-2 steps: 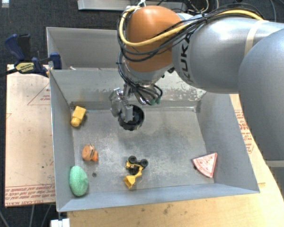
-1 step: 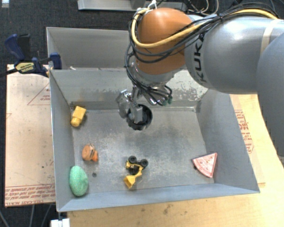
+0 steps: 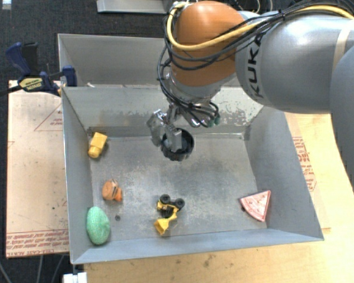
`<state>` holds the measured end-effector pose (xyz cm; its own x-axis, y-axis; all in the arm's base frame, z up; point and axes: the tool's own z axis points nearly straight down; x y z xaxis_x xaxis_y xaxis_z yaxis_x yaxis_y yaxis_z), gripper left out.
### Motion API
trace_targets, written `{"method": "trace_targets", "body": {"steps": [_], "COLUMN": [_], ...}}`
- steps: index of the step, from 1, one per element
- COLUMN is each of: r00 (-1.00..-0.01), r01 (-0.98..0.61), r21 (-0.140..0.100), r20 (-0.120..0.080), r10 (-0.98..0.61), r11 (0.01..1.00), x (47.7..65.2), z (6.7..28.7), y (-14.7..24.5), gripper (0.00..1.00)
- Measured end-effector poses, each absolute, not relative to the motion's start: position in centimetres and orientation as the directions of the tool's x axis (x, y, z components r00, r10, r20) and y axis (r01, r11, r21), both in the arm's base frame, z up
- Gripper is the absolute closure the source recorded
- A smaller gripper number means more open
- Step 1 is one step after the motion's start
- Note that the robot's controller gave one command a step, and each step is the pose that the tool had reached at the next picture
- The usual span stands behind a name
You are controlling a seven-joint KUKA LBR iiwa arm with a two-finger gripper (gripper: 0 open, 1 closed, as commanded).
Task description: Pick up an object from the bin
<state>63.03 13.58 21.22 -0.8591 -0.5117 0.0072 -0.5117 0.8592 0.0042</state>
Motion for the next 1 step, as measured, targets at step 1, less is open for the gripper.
{"method": "trace_targets", "body": {"steps": [1], "r00": [-0.866], "r01": [-0.501], "r21": [0.000], "r20": [-0.005], "r10": [-0.501], "r11": [0.866], "x": [63.06], "z": [36.72], "y": [10.61], "gripper": [1.00]}}
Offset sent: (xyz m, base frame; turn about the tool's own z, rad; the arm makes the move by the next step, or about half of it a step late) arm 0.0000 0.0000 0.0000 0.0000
